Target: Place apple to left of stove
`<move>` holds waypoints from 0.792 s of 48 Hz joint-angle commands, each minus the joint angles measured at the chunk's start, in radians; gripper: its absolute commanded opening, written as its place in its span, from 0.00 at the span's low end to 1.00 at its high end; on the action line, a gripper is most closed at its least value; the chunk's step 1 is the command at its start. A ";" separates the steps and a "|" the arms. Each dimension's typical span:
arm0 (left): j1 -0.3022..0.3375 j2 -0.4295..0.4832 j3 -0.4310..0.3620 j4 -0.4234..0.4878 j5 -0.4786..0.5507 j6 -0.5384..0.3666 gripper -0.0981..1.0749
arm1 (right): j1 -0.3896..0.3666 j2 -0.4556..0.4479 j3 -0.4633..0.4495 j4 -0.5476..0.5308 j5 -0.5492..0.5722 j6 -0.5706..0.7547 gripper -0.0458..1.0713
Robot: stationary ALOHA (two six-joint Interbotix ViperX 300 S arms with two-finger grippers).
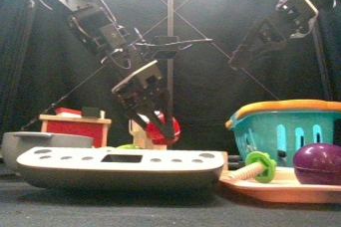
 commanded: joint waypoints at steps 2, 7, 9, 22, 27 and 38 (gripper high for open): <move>0.011 -0.006 -0.025 -0.005 -0.002 -0.002 0.83 | -0.002 -0.014 -0.008 -0.003 0.003 -0.002 0.97; 0.012 -0.006 -0.028 -0.006 -0.009 -0.002 0.84 | -0.002 -0.012 -0.005 0.009 0.003 -0.002 0.97; 0.012 -0.005 -0.029 -0.005 -0.012 -0.002 0.85 | -0.002 -0.014 -0.003 0.014 0.003 -0.002 0.97; 0.012 -0.006 -0.032 -0.006 -0.009 0.000 0.96 | -0.002 -0.014 -0.003 0.015 0.003 -0.002 0.97; 0.005 -0.020 -0.032 -0.006 0.002 0.000 0.96 | -0.002 -0.014 -0.003 0.015 0.003 -0.002 0.97; -0.044 -0.094 -0.005 -0.014 0.150 0.008 0.95 | -0.002 -0.014 0.003 0.020 0.003 -0.002 0.97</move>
